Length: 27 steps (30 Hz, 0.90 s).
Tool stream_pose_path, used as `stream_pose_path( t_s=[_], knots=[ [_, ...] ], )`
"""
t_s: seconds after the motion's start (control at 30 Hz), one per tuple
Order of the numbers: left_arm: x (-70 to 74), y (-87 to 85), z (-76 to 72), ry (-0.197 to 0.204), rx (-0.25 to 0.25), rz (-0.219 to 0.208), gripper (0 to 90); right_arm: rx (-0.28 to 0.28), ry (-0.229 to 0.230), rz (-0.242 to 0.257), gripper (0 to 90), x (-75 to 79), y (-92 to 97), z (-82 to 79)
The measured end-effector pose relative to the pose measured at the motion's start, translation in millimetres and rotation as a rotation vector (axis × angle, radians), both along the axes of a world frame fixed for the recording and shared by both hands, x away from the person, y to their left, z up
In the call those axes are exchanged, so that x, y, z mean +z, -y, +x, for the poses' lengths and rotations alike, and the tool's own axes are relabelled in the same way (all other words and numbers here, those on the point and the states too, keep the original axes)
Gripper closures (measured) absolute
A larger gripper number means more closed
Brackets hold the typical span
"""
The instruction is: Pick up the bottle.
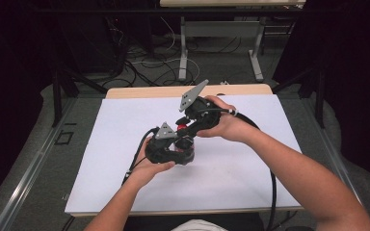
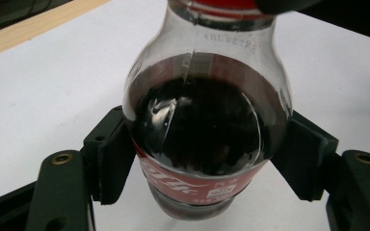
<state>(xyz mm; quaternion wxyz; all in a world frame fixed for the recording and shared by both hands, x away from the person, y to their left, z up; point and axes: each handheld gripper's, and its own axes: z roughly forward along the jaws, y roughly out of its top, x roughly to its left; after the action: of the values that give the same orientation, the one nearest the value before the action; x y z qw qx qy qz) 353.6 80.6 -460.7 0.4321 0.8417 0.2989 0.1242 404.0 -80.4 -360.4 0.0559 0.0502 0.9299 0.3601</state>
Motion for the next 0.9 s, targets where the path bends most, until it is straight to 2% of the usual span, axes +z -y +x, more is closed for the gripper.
stream_pose_path(
  t_s=[0.1, 0.2, 0.23, 0.27, 0.3, 0.33, 0.37, 0.43, 0.47, 0.5, 0.53, 0.6, 0.67, 0.7, 0.77, 0.87, 0.9],
  knots=[
    [-0.4, 2.3, -1.6, -0.009, -0.013, -0.005, 30.5, 0.111, -0.007, -0.02, 60.9, 0.9, 2.2, 7.2],
    [-0.5, 3.0, -2.3, -0.01, -0.028, -0.007, 30.5, 0.182, -0.015, -0.017, 60.7, 0.6, 5.5, 10.1],
    [-0.5, 3.0, -2.0, -0.006, -0.028, -0.004, 30.4, 0.218, 0.005, -0.008, 60.5, 0.0, 5.5, 12.0],
    [0.8, 1.5, -1.2, -0.015, -0.037, 0.013, 30.5, 0.223, 0.012, -0.012, 59.5, 0.1, 6.1, 11.9],
    [-0.6, 2.5, -1.7, -0.012, -0.022, -0.009, 30.4, 0.205, 0.022, -0.011, 53.4, 0.1, 6.0, 11.0],
    [-0.2, 1.9, -1.4, -0.012, -0.016, -0.01, 30.4, 0.167, 0.028, -0.007, 48.4, 0.1, 5.5, 10.2],
    [0.3, 0.9, -0.7, -0.009, -0.011, -0.009, 30.4, 0.116, 0.012, 0.0, 45.6, 0.1, 5.4, 8.0],
    [1.3, -1.1, 1.0, 0.008, 0.004, -0.009, 30.4, 0.029, 0.011, 0.013, 45.0, 0.3, 5.1, 3.6],
    [1.8, -2.1, 0.6, -0.003, 0.014, -0.011, 30.4, -0.022, -0.013, 0.029, 44.8, 0.3, 5.4, 0.4],
    [2.0, -3.1, 0.9, -0.007, 0.02, -0.019, 30.4, -0.076, -0.001, 0.056, 44.7, -0.2, 5.0, -3.0],
    [2.2, -4.4, 2.2, 0.007, 0.024, -0.016, 30.4, -0.103, 0.007, 0.064, 44.7, -0.1, 5.2, -5.7],
    [2.6, -6.2, 3.1, 0.002, 0.032, -0.015, 30.3, -0.19, -0.003, 0.102, 44.7, -0.4, 4.7, -14.2],
    [2.2, -5.8, 3.2, -0.002, 0.05, -0.031, 30.4, -0.266, -0.001, 0.126, 46.0, -0.5, 4.5, -21.0],
    [2.5, -6.6, 3.7, 0.0, 0.05, -0.023, 30.3, -0.308, 0.008, 0.128, 46.0, -0.7, 3.9, -23.9],
    [2.4, -6.1, 3.6, -0.005, 0.05, -0.028, 30.4, -0.362, 0.019, 0.131, 48.7, -1.3, 1.8, -30.2],
    [2.8, -5.7, 3.2, -0.004, 0.042, -0.027, 30.3, -0.415, 0.017, 0.145, 52.2, -3.4, -1.2, -35.2],
    [2.2, -4.4, 2.6, -0.004, 0.05, -0.045, 30.4, -0.431, 0.036, 0.141, 54.4, -4.1, -2.4, -36.4]
  ],
)
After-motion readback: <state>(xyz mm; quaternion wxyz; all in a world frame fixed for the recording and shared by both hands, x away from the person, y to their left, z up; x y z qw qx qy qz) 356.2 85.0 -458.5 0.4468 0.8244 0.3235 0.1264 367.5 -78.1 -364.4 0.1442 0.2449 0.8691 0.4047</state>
